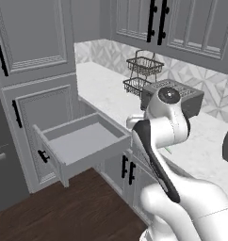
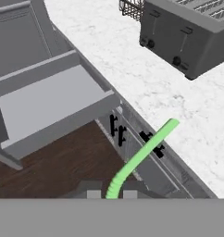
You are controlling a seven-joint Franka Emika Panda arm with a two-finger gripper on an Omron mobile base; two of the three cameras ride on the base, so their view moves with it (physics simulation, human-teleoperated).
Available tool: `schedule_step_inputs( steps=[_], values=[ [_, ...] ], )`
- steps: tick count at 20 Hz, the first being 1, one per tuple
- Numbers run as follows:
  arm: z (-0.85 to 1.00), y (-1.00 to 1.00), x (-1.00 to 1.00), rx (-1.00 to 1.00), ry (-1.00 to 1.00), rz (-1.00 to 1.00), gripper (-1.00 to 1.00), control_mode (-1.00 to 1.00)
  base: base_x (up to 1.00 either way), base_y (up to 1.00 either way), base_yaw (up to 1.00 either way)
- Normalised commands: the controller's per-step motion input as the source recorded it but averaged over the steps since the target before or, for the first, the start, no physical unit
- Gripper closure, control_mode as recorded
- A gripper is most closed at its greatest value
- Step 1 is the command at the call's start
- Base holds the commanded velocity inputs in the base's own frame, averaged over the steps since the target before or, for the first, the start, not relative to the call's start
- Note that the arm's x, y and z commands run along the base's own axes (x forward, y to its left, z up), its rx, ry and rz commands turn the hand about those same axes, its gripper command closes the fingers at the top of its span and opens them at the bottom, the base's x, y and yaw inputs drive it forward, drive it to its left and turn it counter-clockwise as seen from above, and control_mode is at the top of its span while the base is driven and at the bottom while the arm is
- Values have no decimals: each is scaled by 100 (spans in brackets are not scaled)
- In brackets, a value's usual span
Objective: Take a straw from the drawer in front and place it inside the glass cup on the dining counter.
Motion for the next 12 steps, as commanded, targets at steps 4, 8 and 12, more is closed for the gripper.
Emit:
schedule_step_inputs(
  steps=[4, 8, 12],
  values=[
    [0, 0, 0, 0, 0, 0, 100, 100, -84, 34, 43],
    [0, 0, 0, 0, 0, 0, 100, 100, -4, 57, 82],
    [0, 0, 0, 0, 0, 0, 100, 100, 0, 28, 98]
  ],
)
